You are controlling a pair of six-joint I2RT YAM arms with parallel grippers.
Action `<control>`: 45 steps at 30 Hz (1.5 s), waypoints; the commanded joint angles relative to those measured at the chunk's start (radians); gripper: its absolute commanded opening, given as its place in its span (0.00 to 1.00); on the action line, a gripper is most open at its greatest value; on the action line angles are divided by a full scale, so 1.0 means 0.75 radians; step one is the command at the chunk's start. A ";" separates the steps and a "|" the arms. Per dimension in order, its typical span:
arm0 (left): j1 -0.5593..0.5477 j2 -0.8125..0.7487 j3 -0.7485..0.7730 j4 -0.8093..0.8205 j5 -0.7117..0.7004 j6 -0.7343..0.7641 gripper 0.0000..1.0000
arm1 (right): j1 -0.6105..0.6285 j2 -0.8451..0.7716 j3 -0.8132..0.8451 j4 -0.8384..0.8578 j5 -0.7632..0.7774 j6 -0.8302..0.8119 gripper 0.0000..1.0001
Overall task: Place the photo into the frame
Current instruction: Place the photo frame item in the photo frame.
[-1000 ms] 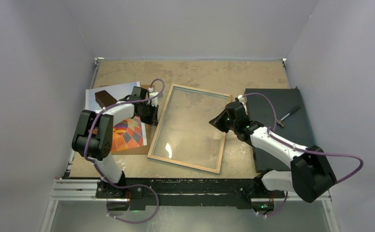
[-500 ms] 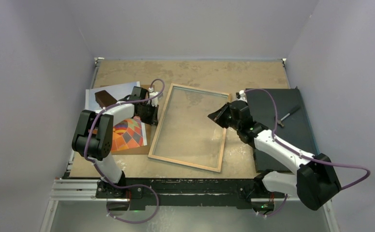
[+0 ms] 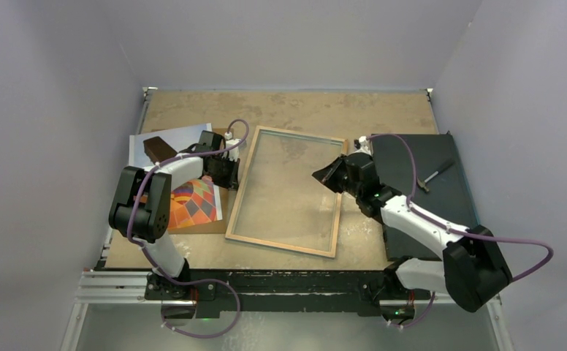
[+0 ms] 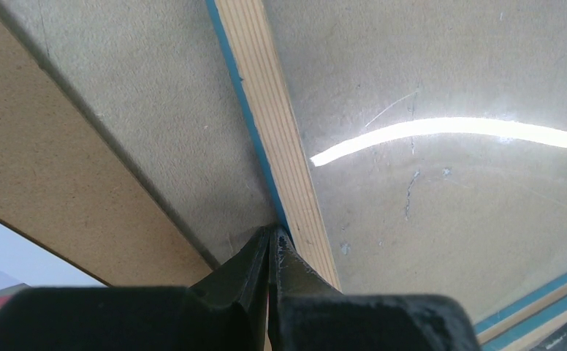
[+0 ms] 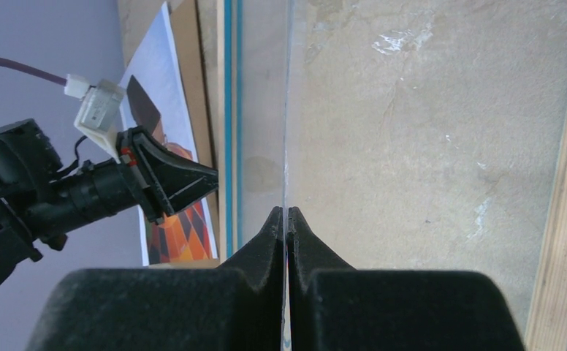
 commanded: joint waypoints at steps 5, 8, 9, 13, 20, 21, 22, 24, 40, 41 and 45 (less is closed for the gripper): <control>-0.012 -0.013 -0.001 0.018 0.044 0.021 0.00 | 0.011 0.038 0.064 -0.070 0.047 -0.072 0.00; -0.011 -0.016 -0.004 0.019 0.039 0.025 0.00 | 0.011 0.031 0.082 -0.163 0.052 -0.093 0.25; -0.012 -0.016 -0.006 0.018 0.037 0.027 0.00 | 0.012 0.030 0.084 -0.186 0.057 -0.104 0.36; -0.011 -0.017 -0.010 0.020 0.034 0.028 0.00 | 0.011 0.059 0.102 -0.262 0.073 -0.152 0.72; -0.012 -0.019 -0.007 0.019 0.036 0.026 0.00 | 0.011 0.173 0.196 -0.370 0.156 -0.241 0.88; -0.011 -0.017 -0.008 0.019 0.036 0.027 0.00 | 0.011 0.179 0.205 -0.381 0.162 -0.247 0.89; -0.011 -0.017 -0.006 0.020 0.036 0.027 0.00 | 0.011 0.188 0.221 -0.396 0.167 -0.252 0.91; -0.011 -0.016 -0.008 0.022 0.036 0.027 0.00 | 0.010 0.219 0.260 -0.443 0.174 -0.274 0.93; -0.011 -0.015 -0.013 0.021 0.035 0.033 0.00 | 0.012 0.376 0.411 -0.578 0.261 -0.393 0.98; -0.011 -0.016 -0.014 0.022 0.036 0.034 0.00 | 0.012 0.379 0.416 -0.583 0.270 -0.399 0.98; -0.011 -0.016 -0.011 0.022 0.036 0.033 0.00 | 0.011 0.394 0.436 -0.590 0.284 -0.413 0.99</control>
